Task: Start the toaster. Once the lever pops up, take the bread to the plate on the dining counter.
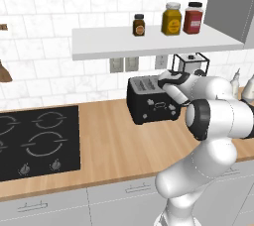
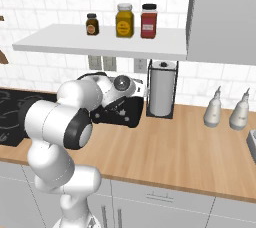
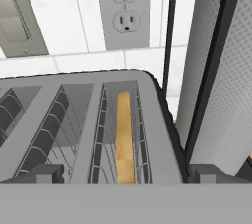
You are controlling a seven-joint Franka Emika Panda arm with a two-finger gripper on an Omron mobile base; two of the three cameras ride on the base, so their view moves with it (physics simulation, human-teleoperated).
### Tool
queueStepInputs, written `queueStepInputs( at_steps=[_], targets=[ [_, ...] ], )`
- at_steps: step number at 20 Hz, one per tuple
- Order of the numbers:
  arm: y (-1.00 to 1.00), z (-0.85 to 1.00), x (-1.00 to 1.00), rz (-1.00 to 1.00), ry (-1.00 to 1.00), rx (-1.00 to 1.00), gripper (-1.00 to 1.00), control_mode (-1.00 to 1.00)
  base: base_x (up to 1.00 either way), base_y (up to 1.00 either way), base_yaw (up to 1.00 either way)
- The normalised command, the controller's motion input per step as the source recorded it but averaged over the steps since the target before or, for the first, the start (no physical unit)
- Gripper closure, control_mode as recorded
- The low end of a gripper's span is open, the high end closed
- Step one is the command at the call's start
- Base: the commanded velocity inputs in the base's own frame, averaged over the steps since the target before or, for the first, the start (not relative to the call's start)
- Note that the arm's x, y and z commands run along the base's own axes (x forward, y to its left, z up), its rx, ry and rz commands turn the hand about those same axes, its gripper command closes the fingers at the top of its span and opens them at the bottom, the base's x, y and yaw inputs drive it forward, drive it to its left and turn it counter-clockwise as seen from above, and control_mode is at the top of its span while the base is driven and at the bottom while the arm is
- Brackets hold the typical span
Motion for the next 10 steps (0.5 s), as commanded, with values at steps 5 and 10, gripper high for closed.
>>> queueStepInputs(
  at_steps=[5,10],
  targets=[
    [0.00,0.00,0.00,0.00,0.00,0.00,-1.00,-1.00,0.00,0.00,0.00],
    [0.00,0.00,0.00,0.00,0.00,0.00,-1.00,-1.00,0.00,0.00,0.00]
  ],
)
